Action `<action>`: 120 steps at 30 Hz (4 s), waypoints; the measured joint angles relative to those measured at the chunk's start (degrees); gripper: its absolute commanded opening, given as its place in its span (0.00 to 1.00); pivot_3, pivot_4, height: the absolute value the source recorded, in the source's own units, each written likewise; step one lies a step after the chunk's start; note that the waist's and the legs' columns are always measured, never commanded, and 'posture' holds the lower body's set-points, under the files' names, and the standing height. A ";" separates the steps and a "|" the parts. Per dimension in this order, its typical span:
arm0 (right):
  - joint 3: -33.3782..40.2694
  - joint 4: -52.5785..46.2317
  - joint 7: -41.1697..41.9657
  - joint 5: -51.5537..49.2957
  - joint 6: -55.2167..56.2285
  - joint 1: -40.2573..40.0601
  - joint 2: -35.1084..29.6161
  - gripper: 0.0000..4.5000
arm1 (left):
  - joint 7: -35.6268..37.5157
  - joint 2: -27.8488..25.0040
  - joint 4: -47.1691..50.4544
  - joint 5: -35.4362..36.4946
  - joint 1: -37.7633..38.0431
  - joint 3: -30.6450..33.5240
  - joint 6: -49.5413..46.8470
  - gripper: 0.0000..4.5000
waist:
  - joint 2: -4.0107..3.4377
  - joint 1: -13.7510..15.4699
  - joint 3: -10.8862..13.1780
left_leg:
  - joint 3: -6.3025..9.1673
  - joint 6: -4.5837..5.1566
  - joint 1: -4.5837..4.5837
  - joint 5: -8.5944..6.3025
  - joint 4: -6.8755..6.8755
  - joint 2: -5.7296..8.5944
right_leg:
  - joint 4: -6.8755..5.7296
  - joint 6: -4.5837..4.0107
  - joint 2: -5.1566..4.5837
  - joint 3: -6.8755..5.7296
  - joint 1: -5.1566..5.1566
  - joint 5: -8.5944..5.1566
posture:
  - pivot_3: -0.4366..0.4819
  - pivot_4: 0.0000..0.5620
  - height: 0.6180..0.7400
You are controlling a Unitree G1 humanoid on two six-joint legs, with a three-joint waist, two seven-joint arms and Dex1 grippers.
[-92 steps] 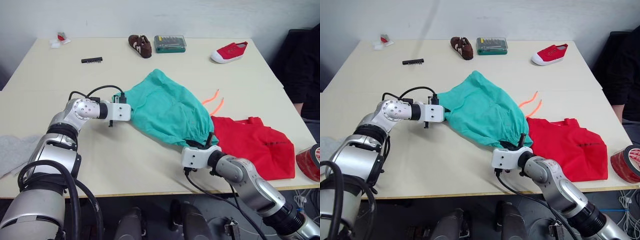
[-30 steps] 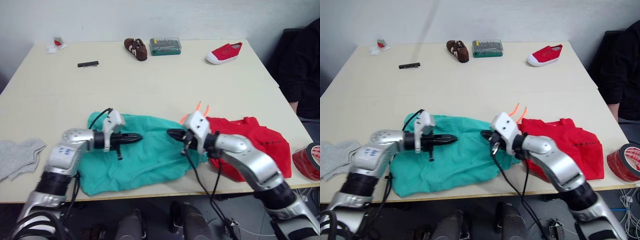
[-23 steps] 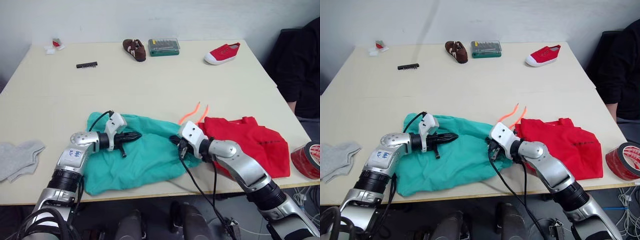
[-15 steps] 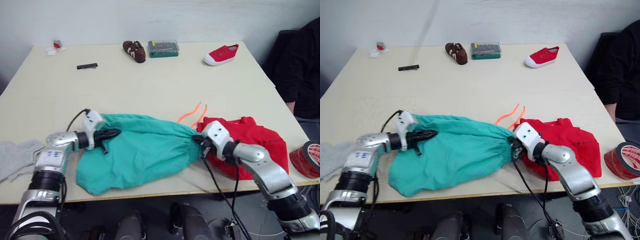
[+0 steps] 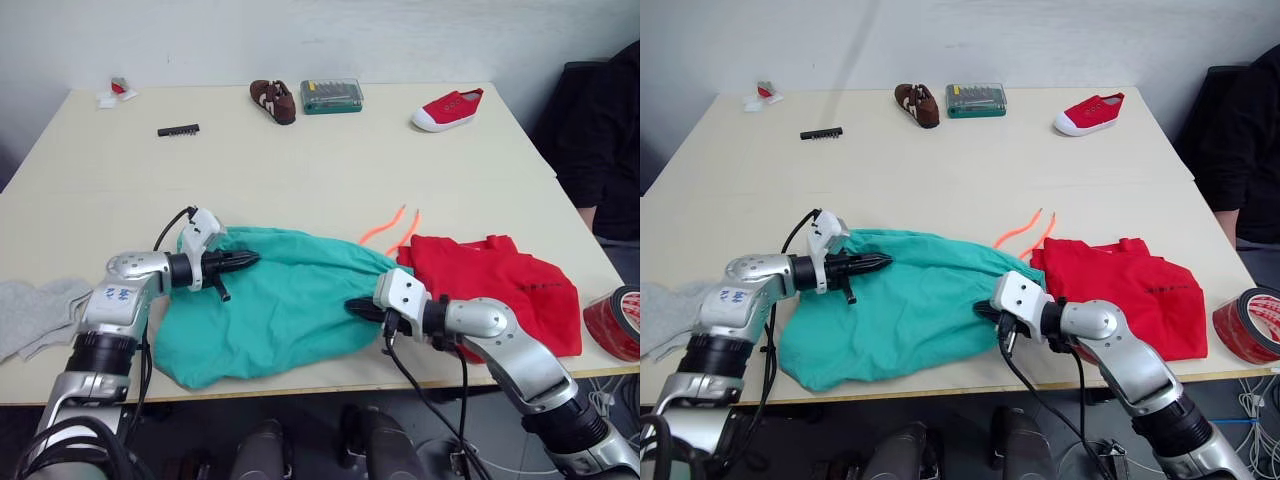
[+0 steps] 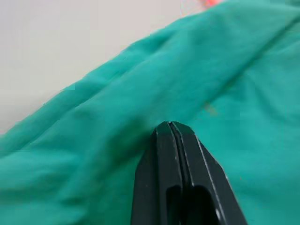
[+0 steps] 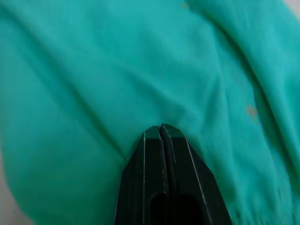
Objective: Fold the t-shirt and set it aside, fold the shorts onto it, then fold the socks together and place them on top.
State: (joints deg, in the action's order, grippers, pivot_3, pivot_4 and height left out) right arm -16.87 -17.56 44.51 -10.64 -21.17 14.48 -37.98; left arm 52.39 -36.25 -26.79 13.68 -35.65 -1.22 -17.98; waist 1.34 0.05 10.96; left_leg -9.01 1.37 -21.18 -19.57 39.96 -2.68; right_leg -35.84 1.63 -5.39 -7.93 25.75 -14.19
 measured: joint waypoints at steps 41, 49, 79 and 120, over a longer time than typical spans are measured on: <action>21.19 -0.20 -56.33 -80.82 -32.74 -9.69 19.47 1.00 | 22.94 -5.39 9.25 -4.10 4.97 -9.00 10.15 0.25 | 0.28 -1.38 -0.27 | 0.09 0.08 0.38 0.02 -0.59 -0.07 | 0.20 -0.06 0.06 0.21 -0.18 -0.03 | 0.48 0.27 1.00; 19.52 1.78 -55.63 -76.17 -33.04 -6.53 18.12 0.55 | 20.70 -3.38 6.69 -6.17 4.58 -8.87 15.94 0.00 | 0.06 -1.42 -0.55 | 0.06 0.08 0.58 0.04 -0.79 -0.03 | 0.24 -0.08 -0.01 0.26 -0.29 -0.04 | 0.48 0.27 1.00; -7.78 22.58 -11.83 -31.23 -28.67 32.77 27.82 0.44 | 7.89 -9.16 26.73 7.21 24.23 10.66 -6.70 0.42 | -0.25 -3.23 -0.51 | -0.14 -0.26 -0.39 0.45 -0.97 -0.03 | 0.00 -0.16 -0.04 0.12 0.80 -0.02 | 0.48 0.27 1.00; -2.57 18.75 3.79 -16.42 -16.28 28.13 30.39 0.03 | 12.80 -23.16 30.74 17.96 12.02 8.91 -18.18 0.00 | -0.14 -3.32 -0.41 | -0.49 -0.87 -0.01 0.52 -1.31 -0.13 | -0.13 -0.63 0.22 0.47 1.01 -0.29 | 0.48 0.27 1.00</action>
State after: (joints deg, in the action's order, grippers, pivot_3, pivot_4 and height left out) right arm -19.44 1.19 48.30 -27.05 -37.45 42.61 -7.59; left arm 65.20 -59.40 3.95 31.64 -23.62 7.69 -36.16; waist 1.20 -3.27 10.56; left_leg -9.50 0.50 -21.19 -19.05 38.65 -2.82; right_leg -35.96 1.00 -5.17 -7.46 26.76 -14.47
